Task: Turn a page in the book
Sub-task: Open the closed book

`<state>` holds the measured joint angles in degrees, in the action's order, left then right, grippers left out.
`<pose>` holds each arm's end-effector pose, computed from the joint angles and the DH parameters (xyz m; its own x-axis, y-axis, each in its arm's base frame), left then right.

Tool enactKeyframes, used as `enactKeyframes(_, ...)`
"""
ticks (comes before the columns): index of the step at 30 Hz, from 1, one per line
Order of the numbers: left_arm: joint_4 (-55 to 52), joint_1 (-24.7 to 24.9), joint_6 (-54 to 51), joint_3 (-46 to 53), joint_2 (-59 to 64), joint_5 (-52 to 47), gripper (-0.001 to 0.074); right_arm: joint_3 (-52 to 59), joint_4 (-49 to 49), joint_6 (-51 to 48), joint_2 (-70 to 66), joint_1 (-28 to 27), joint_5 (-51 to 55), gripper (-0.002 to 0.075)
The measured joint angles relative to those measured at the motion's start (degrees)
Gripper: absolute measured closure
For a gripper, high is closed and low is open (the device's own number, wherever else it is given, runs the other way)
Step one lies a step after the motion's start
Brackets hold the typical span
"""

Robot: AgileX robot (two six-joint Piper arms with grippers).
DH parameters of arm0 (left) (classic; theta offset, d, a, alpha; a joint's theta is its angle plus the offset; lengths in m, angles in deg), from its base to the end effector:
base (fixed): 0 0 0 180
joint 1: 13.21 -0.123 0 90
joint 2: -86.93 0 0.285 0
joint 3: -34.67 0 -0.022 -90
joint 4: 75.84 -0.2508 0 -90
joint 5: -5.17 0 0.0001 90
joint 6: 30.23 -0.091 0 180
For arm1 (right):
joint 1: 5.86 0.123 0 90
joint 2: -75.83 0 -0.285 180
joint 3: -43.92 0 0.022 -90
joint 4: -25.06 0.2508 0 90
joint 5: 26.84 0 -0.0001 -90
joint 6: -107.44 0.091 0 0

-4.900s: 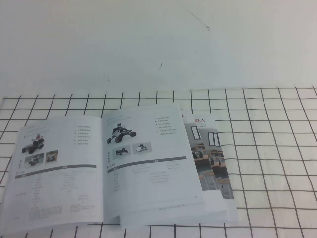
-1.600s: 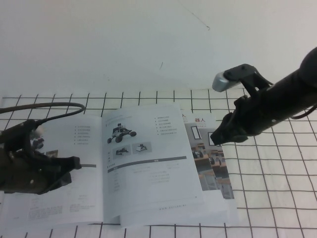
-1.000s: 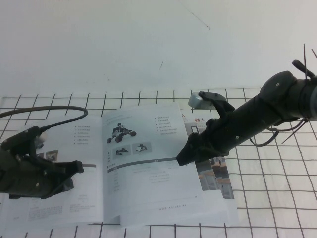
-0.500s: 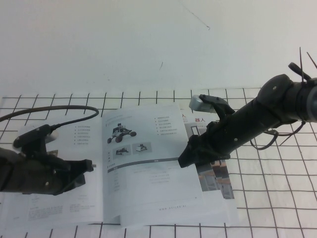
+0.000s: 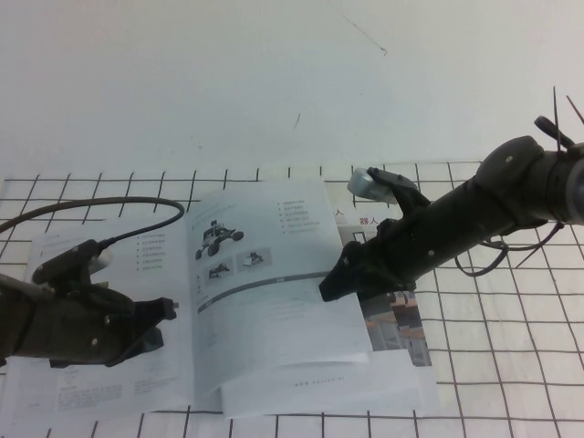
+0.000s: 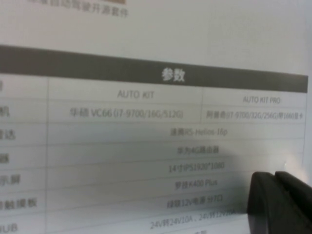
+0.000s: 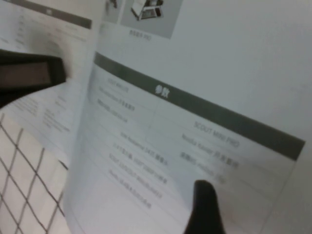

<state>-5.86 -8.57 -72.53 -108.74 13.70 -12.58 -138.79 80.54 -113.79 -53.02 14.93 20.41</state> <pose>0.2905 -0.0498 0.1326 -0.8676 -0.3625 -0.3404 -0.1890 0.8736 -0.4484 0.3747 0.2012 0.1478 -0.8926 -0.2885 -0.3465 -0.4457 0.6810 0.5811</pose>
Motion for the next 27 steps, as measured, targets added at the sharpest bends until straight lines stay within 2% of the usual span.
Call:
enactKeyframes(6,2.7,0.0,-3.3,0.0,0.2,-0.1,0.0737,0.0,8.4,-4.6,0.0,0.0,1.9,0.0251)
enactKeyframes(15,3.7,0.0,-4.5,0.0,0.4,-0.1,0.0737,-4.5,8.1,-4.9,0.0,0.0,6.3,0.0253)
enactKeyframes(18,3.7,0.0,-4.7,0.0,0.4,-0.1,0.0737,-7.6,4.7,-1.9,0.0,0.0,8.5,0.0253)
enactKeyframes(24,4.0,0.0,-5.1,0.0,0.4,-0.2,0.0737,-13.7,-10.8,8.2,0.0,0.0,12.0,0.0253)
enactKeyframes(27,4.1,0.0,-6.2,0.0,0.4,-0.2,0.0737,-14.0,-14.8,10.2,0.0,0.0,12.8,0.0254)
